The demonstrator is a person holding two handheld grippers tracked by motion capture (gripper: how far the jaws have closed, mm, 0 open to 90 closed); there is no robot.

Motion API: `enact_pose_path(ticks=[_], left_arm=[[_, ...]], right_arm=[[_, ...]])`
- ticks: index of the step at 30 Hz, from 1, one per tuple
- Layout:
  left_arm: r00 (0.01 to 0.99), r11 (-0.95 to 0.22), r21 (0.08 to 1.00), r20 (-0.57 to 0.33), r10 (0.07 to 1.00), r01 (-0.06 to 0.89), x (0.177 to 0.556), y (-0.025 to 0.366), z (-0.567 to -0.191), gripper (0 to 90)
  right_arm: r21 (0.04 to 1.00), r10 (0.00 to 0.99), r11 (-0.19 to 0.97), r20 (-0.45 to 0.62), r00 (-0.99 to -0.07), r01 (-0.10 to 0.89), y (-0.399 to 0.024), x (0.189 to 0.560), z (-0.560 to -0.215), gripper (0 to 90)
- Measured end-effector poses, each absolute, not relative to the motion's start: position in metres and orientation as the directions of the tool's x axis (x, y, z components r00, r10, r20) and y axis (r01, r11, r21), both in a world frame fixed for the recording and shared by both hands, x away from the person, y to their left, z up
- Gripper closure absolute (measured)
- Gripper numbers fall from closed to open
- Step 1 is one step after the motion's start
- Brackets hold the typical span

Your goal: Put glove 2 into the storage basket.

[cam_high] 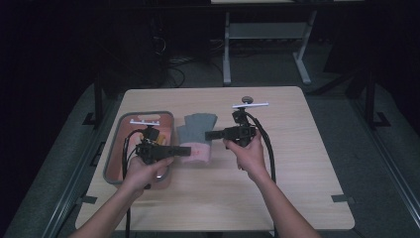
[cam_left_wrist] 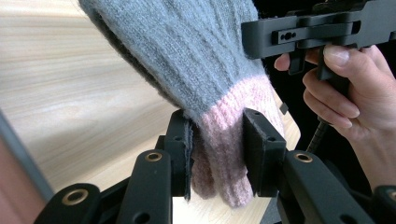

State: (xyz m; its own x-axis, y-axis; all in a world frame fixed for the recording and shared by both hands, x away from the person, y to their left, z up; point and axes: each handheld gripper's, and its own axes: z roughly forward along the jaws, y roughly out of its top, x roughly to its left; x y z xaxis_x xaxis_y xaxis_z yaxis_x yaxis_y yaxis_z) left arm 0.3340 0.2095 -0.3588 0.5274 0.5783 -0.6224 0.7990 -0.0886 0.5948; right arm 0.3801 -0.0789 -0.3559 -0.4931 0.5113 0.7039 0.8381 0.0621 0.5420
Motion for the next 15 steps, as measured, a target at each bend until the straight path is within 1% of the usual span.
enact_pose_path(ticks=[15], left_arm=[[0.507,-0.058,0.595,-0.625,0.593,0.802,0.334,0.235,-0.354,65.9]], right_arm=[[0.544,0.482,0.086,0.711,-0.512,0.835,-0.053,0.389,-0.351,79.1]])
